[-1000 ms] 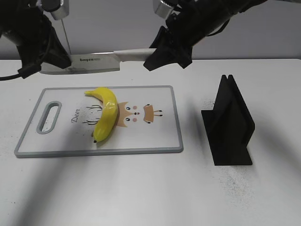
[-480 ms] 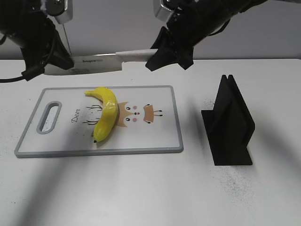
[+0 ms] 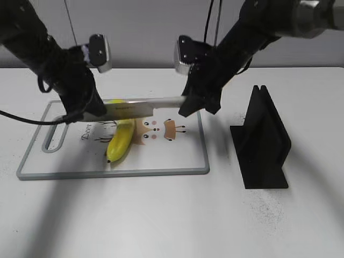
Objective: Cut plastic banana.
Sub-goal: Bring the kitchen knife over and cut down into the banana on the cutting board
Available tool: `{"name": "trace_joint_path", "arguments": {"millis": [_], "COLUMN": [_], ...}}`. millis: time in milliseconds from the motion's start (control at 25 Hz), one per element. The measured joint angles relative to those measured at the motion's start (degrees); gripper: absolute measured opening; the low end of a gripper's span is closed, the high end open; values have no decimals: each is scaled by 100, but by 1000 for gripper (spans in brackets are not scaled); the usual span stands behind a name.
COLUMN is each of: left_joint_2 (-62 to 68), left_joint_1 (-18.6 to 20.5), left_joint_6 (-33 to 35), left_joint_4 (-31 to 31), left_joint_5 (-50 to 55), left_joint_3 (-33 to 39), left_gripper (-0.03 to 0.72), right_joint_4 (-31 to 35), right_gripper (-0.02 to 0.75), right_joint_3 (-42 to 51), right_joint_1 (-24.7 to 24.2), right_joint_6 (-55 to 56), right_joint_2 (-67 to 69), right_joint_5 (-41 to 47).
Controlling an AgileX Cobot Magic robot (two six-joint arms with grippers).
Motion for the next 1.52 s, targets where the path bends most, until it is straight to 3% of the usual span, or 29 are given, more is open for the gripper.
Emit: {"name": "trace_joint_path", "arguments": {"millis": [760,1520], "left_joint_2": [268,-1330], "left_joint_1": [-109,-134], "left_joint_6": [77,17], "left_joint_4": [83,301], "left_joint_5": [-163,373], "left_joint_3": [-80,-23], "left_gripper": [-17,-21], "right_joint_4": [-174,-261], "right_gripper": [165,165], "right_joint_3": [-66,-79], "right_joint_1": [-28,15], "right_joint_6": [67,180], "right_joint_2": [356,-895], "right_joint_5": [-13,418]}}
